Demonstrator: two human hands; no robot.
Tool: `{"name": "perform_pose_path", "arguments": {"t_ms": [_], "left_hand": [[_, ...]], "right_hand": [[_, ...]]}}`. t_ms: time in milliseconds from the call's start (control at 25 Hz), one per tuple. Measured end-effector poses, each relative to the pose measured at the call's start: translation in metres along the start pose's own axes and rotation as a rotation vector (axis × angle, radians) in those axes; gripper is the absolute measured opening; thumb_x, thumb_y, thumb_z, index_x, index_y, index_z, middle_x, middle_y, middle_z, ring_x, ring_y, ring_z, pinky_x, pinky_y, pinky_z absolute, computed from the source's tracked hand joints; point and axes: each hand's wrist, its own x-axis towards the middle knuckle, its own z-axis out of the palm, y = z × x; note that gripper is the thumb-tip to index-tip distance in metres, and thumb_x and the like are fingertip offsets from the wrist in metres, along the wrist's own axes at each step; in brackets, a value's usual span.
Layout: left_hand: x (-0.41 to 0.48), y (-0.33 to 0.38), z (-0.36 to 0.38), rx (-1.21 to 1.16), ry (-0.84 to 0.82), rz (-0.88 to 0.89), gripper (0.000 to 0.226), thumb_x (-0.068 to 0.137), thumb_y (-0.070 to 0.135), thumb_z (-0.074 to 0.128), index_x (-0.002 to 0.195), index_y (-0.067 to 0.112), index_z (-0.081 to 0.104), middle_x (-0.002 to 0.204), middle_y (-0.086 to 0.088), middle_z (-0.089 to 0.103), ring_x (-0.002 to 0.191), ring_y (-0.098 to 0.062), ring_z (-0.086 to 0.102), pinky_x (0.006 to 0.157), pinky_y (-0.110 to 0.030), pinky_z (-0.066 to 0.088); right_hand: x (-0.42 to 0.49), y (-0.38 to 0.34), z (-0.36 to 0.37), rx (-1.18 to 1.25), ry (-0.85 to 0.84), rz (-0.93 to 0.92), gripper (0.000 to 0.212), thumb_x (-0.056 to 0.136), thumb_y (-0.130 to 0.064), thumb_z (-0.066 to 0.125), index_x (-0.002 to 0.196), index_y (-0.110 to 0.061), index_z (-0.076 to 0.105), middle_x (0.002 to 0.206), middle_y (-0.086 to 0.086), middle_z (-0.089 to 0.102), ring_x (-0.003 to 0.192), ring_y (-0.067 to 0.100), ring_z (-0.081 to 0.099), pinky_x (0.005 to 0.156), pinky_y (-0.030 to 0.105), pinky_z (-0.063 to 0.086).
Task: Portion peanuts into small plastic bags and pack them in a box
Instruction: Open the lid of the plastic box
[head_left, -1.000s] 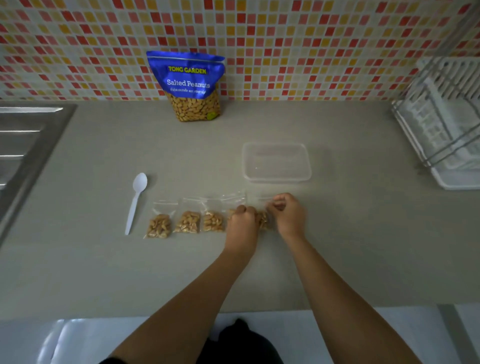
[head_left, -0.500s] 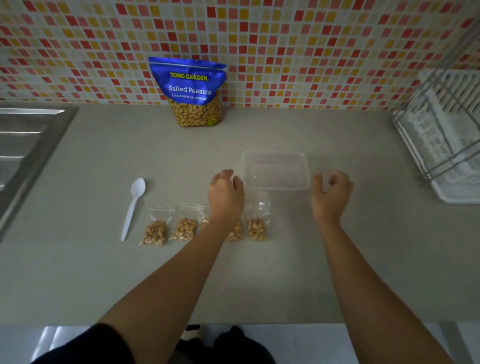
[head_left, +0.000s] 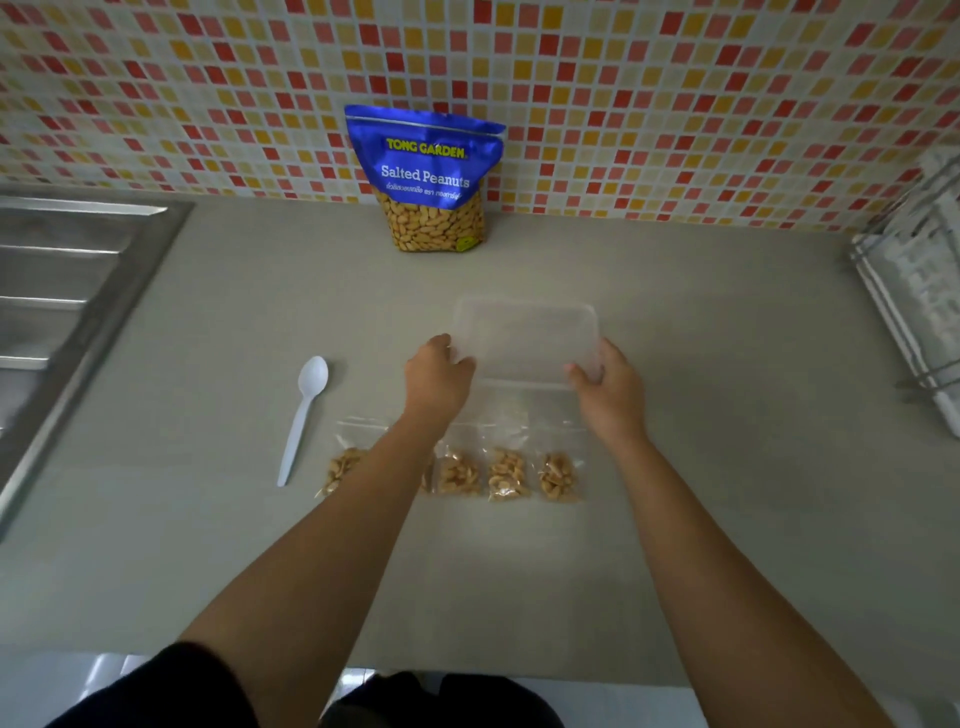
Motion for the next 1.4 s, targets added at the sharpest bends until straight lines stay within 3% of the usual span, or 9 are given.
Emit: {"name": "perform_pose_path", "arguments": {"t_ms": [160,280,400,560,640,800,1000,1200,1400], "left_hand": [[0.009,-0.038,-0.051,-0.056,0.028,-0.093,0.020,0.081,0.012,0.056,0.066,0.012,0.044,0.063,-0.002,0.046,0.071,-0.025,0.050,0.065,-0.028,0.039],[0.017,-0.052,-0.066,-0.067,0.016,-0.133,0.021,0.083,0.015,0.057,0.094,-0.002,0.059,0.093,-0.021,0.064,0.091,-0.035,0.062,0.080,-0.038,0.050],[0.024,-0.059,-0.074,-0.050,-0.028,-0.121,0.016,0.083,0.015,0.054,0.068,0.013,0.052,0.066,-0.005,0.055,0.077,-0.030,0.058,0.063,-0.031,0.041],[0.025,-0.057,-0.080,0.057,-0.072,-0.127,0.043,0.092,0.027,0.051,0.132,0.011,0.050,0.132,-0.005,0.056,0.124,-0.025,0.050,0.096,-0.030,0.039],[0.028,-0.056,-0.083,0.133,-0.044,-0.088,0.051,0.093,0.032,0.048,0.140,0.012,0.040,0.143,-0.006,0.046,0.131,-0.023,0.044,0.105,-0.031,0.034],[0.032,-0.041,-0.092,0.139,0.120,0.075,0.046,0.092,0.031,0.051,0.133,0.012,0.049,0.130,-0.008,0.059,0.114,-0.024,0.059,0.091,-0.026,0.042],[0.050,-0.001,-0.101,-0.672,-0.024,-0.049,0.032,0.090,0.002,0.048,0.122,0.008,0.053,0.083,-0.004,0.063,0.061,-0.016,0.061,0.059,-0.024,0.051],[0.065,0.034,-0.089,-0.570,-0.262,0.067,0.028,0.091,0.002,0.049,0.118,0.004,0.056,0.077,-0.005,0.063,0.049,-0.006,0.056,0.048,-0.013,0.044],[0.063,0.056,-0.066,-0.568,-0.323,0.198,0.014,0.095,0.014,0.051,0.101,0.006,0.060,0.082,-0.009,0.061,0.052,0.000,0.059,0.056,-0.012,0.049]], "right_hand": [[-0.017,-0.032,0.052,0.027,-0.096,-0.007,0.048,0.085,-0.018,0.062,0.130,-0.007,0.050,0.125,0.012,0.061,0.115,0.025,0.058,0.096,0.031,0.044],[-0.023,-0.039,0.072,0.034,-0.113,0.031,0.049,0.085,-0.016,0.062,0.131,-0.004,0.048,0.128,0.015,0.059,0.118,0.026,0.056,0.097,0.031,0.042],[-0.025,-0.046,0.077,0.092,-0.131,0.079,0.051,0.087,-0.014,0.060,0.134,-0.001,0.044,0.135,0.014,0.053,0.125,0.024,0.051,0.100,0.027,0.037],[-0.025,-0.057,0.075,0.024,-0.121,0.109,0.058,0.090,-0.025,0.058,0.140,-0.006,0.037,0.146,0.013,0.040,0.135,0.022,0.038,0.108,0.026,0.028],[-0.027,-0.062,0.074,-0.039,-0.112,0.106,0.060,0.090,-0.032,0.056,0.141,-0.007,0.037,0.152,0.017,0.027,0.141,0.024,0.025,0.113,0.028,0.020],[-0.027,-0.078,0.062,-0.068,0.003,0.034,0.054,0.091,-0.037,0.055,0.134,-0.006,0.047,0.152,0.017,0.027,0.142,0.024,0.023,0.114,0.027,0.016],[-0.013,-0.096,0.024,0.405,0.098,0.180,0.058,0.085,-0.023,0.064,0.137,-0.019,0.039,0.136,0.006,0.048,0.113,0.012,0.052,0.094,0.021,0.040],[0.000,-0.087,-0.031,0.375,-0.306,0.201,0.066,0.084,-0.003,0.062,0.139,-0.029,0.035,0.125,0.008,0.052,0.100,0.015,0.058,0.069,0.024,0.045],[-0.003,-0.058,-0.043,0.507,-0.295,0.230,0.045,0.084,0.004,0.059,0.125,-0.015,0.053,0.098,-0.001,0.062,0.069,0.005,0.057,0.062,0.018,0.046]]}}
